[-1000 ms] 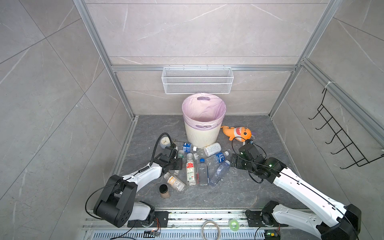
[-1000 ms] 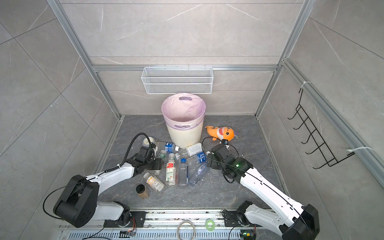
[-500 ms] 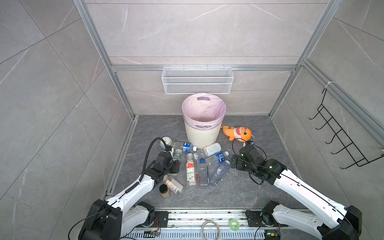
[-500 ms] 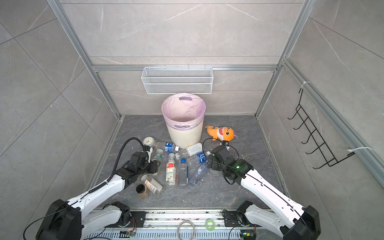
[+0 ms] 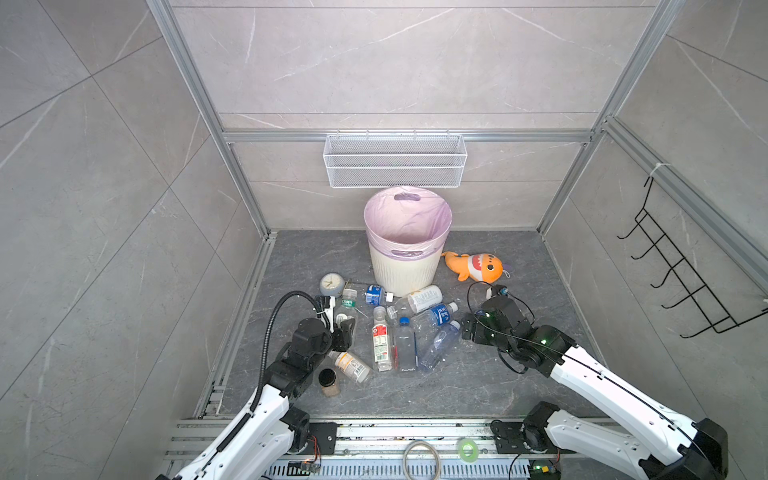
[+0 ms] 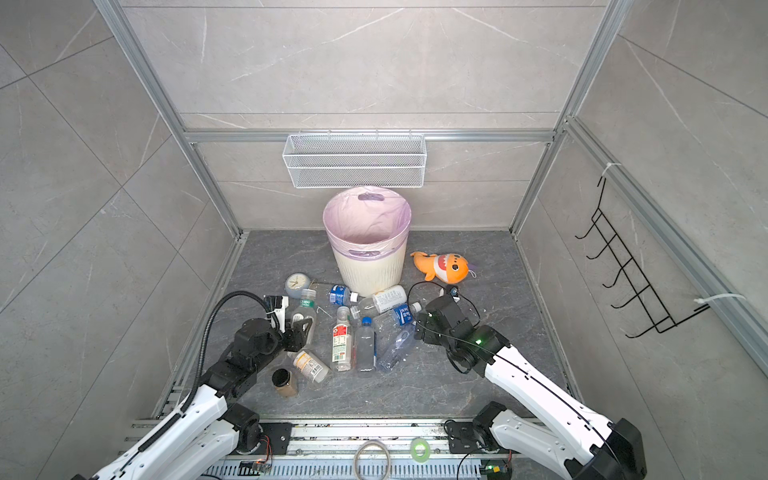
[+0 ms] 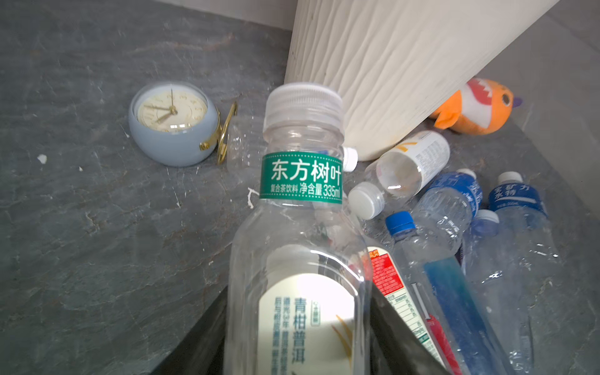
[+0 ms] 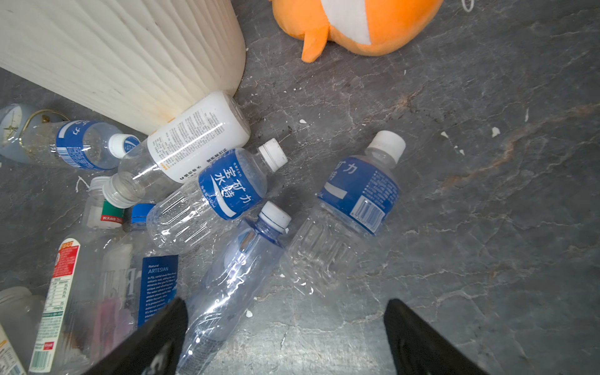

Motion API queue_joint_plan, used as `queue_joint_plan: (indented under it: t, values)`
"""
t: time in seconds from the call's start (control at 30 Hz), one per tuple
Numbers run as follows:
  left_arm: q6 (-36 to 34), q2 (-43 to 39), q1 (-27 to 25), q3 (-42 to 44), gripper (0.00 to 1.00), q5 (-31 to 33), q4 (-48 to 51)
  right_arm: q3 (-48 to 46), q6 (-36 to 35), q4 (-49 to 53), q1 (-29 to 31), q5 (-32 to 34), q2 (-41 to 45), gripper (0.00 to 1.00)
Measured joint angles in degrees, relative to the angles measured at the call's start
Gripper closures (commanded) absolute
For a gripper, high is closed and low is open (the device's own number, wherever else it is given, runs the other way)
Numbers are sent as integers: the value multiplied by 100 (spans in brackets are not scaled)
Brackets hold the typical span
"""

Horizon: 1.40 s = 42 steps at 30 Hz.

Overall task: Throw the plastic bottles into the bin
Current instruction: 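Lift the green-labelled bottle with the left gripper and drop it into the bin, then withdraw the left gripper from the bin while the right gripper approaches a blue-labelled bottle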

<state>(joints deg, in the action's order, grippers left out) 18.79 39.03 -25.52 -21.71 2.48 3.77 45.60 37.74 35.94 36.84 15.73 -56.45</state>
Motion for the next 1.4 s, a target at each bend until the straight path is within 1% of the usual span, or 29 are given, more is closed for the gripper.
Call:
queue_joint_plan:
  t: [0.13, 0.23, 0.3, 0.4, 0.53, 0.6, 0.67, 0.73, 0.77, 0.8, 0.83, 0.9, 1.0, 1.1, 1.2, 1.4]
  values:
    - [46, -413, 0, -11, 43, 13, -11, -42, 0, -133, 0, -68, -2, 4]
    - [90, -457, 0, -201, 42, 15, 85, -63, -2, -262, 0, -129, -2, 4]
    - [120, -310, 0, -501, 42, -13, 114, -98, -2, -330, 0, -177, -11, 4]
    - [131, 221, 0, -1329, 42, -118, 96, -144, 0, -424, 0, -238, -13, 5]
    - [105, 1298, 0, -2892, 42, -308, 44, -227, 4, -614, 0, -363, -39, 5]
    - [61, 2000, 0, -3884, 42, -426, 48, -264, 11, -688, 0, -422, -59, 6]
    - [2, 2949, 2, -5156, 39, -625, 79, -302, 26, -754, 0, -479, -61, 6]
    - [2, 3991, 74, -6500, 24, -907, 83, -319, 46, -813, 0, -509, -61, 6]
    - [52, 4516, 129, -7165, 14, -1134, 87, -332, 68, -861, 0, -516, -59, 6]
    - [114, 5073, 199, -7858, 2, -1338, 90, -343, 87, -890, 0, -533, -59, 5]
    - [177, 5536, 280, -8397, 0, -1512, 114, -352, 116, -901, 2, -544, -59, 3]
    - [291, 6083, 417, -8911, 0, -1731, 210, -374, 170, -907, 7, -553, -50, 2]
    - [380, 6225, 564, -8747, 0, -1805, 476, -417, 199, -866, 7, -538, 63, 1]
    - [417, 5958, 601, -8231, 0, -1803, 511, -428, 214, -745, 7, -446, 313, 1]
    - [424, 5390, 573, -7563, 0, -1781, 474, -428, 221, -662, 7, -356, 393, 1]
    - [413, 3814, 553, -6118, 0, -1580, 236, -426, 219, -566, 7, -286, 76, 1]
